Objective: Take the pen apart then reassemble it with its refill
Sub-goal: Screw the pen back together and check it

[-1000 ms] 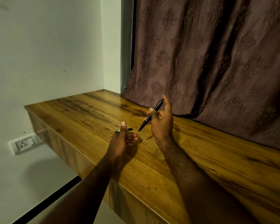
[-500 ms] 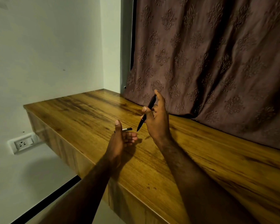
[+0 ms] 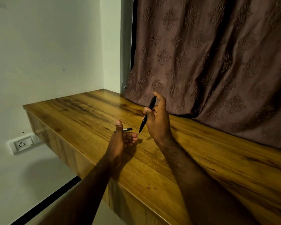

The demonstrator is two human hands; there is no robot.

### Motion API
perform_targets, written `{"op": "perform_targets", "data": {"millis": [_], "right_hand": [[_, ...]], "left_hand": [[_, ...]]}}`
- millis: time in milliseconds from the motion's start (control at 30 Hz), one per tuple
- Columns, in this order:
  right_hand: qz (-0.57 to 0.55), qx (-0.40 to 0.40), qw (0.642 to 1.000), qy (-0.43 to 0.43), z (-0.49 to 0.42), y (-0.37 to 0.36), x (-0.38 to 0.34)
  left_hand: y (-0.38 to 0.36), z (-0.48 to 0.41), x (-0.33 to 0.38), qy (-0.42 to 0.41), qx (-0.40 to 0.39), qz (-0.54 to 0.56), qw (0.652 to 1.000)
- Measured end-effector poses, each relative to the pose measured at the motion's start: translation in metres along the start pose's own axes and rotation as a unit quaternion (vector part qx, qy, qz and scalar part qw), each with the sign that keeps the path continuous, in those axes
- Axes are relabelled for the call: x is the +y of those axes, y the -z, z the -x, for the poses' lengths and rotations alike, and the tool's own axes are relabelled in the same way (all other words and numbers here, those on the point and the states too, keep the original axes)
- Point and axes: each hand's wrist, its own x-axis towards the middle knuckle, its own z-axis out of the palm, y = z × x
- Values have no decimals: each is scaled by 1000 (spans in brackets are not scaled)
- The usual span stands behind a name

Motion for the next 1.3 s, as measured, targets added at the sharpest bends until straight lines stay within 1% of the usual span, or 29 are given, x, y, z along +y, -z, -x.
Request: {"op": "perform_targets", "data": {"millis": [133,267,433,667,800,967,1300], "right_hand": [[16,-14,1000,5,0,0,-4],[33,-8,999,20,0,2,-5],[20,-21,999,14,-1,1,-5],[0,-15,1000,2,-2,2,-6],[9,-14,1000,2,-2,1,-4],[13,-46,999,9,-2,1,-3],[24,-54,998,15,-3,1,-5]], "left_hand": [[-1,0,1,4,0,3,1000],[-2,0,2,1,0,10,1000],[-2,1,2,-2,3,6,1000],[-1,0,1,2,4,0,1000],[-1,0,0,-1,1,-4,1000],[-1,1,2,-2,1,-9,1000],[-1,1,2,-10,4,-14,1000]]}}
